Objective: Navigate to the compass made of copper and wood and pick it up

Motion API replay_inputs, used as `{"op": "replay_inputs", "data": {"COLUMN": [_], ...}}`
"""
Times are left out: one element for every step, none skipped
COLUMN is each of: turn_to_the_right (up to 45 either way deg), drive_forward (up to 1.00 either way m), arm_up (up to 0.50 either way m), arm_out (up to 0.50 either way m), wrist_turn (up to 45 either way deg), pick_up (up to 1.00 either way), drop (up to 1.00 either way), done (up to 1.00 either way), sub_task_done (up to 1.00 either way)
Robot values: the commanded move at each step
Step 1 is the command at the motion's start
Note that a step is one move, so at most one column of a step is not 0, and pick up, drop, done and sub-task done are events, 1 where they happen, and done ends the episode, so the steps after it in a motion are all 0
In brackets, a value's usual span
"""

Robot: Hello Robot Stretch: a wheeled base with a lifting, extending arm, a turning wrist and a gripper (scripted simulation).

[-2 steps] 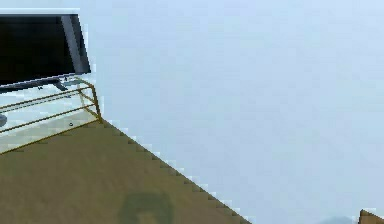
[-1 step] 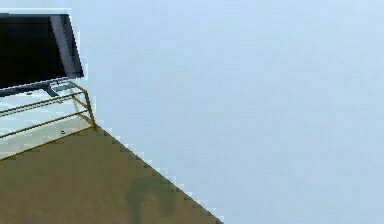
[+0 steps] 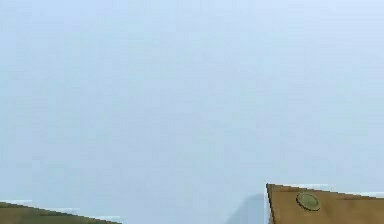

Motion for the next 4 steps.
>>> {"op": "replay_inputs", "data": {"turn_to_the_right": [0.0, -27.0, 0.0, 0.0], "drive_forward": [0.40, 0.00, 0.00, 0.00], "arm_up": [0.00, 0.00, 0.50, 0.22], "arm_out": [0.00, 0.00, 0.00, 0.00], "wrist_turn": [0.0, 0.0, 0.0, 0.0], "pick_up": [0.00, 0.00, 0.00, 0.00], "drop": [0.00, 0.00, 0.00, 0.00], "done": [0.00, 0.00, 0.00, 0.00], "sub_task_done": [0.00, 0.00, 0.00, 0.00]}}
